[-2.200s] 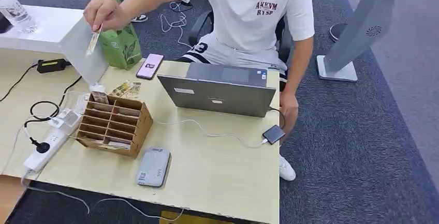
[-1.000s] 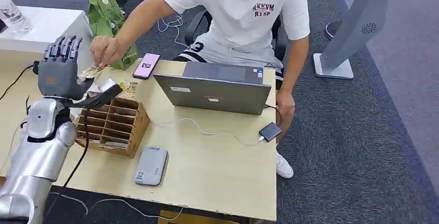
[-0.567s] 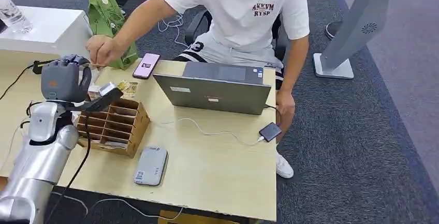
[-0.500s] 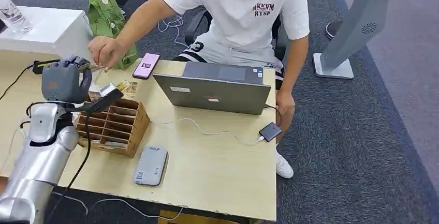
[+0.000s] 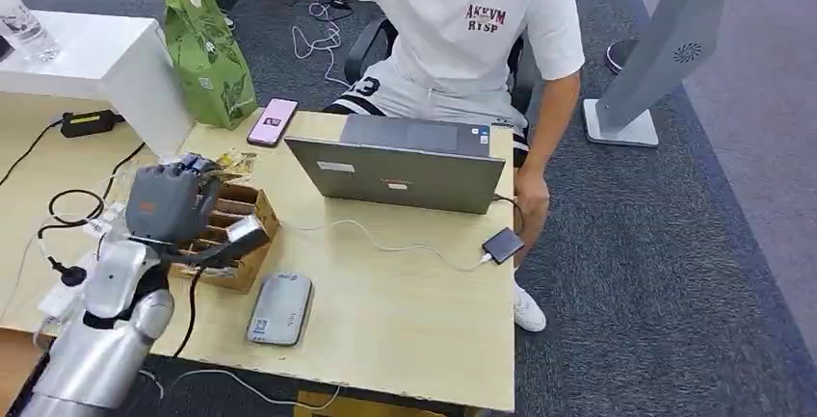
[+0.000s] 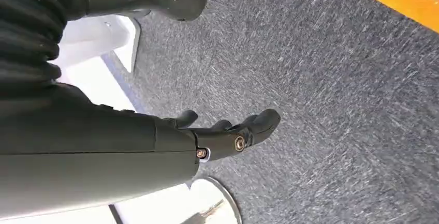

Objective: Pass the card to the sensor for recognition and then transmit it.

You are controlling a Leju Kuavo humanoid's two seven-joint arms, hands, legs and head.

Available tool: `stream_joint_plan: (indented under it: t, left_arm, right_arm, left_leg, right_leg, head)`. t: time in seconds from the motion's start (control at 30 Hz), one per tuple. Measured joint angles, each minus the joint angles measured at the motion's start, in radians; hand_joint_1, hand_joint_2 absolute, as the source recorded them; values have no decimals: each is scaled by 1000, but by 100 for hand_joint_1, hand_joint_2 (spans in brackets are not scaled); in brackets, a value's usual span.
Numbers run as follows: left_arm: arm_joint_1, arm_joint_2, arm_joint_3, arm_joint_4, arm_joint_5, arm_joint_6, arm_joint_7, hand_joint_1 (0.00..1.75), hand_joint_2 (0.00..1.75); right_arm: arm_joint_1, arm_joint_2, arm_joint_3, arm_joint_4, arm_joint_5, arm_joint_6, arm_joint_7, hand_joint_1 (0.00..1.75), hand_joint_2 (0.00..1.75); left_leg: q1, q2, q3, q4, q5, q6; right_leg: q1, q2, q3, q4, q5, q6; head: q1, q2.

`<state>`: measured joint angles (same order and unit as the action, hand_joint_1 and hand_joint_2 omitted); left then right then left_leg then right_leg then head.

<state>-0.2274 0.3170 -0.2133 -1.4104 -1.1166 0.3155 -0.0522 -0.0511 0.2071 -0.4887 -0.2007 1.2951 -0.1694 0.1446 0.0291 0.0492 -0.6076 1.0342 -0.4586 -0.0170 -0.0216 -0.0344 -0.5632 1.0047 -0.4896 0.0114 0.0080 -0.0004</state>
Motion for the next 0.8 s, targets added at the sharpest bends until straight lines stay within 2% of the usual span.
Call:
stream_joint_plan:
  t: [0.13,0.23,0.5,0.8]
  left_arm:
    - [86,-9,-62,-93,-13,-3,16,175,175]
    - [131,-12,-88,-138,-11,-36,41,175,175]
    - [165,-13,-110,-178,-5,-65,53,175,175]
    - [187,-1,-111,-176,22,-200,125,175,175]
  right_arm:
    - [4,0,0,0,-4,-11,-3,0,175]
    - [6,0,0,0,-5,-14,-1,0,175]
    - [8,0,-1,0,-5,-14,0,0,175]
    - [8,2,-2,0,-5,-17,9,0,175]
  left_leg:
    - [0,0,0,0,-1,-1]
    - [0,0,0,0,-1,-1]
    - [0,0,0,0,-1,-1]
    - [0,0,0,0,-1,-1]
  right_leg:
    - [0,0,0,0,0,0]
    - [0,0,0,0,0,0]
    - [0,0,0,0,0,0]
    - [0,0,0,0,0,0]
  head:
    - [0,0]
    - [0,0]
    - [0,0]
    - [0,0]
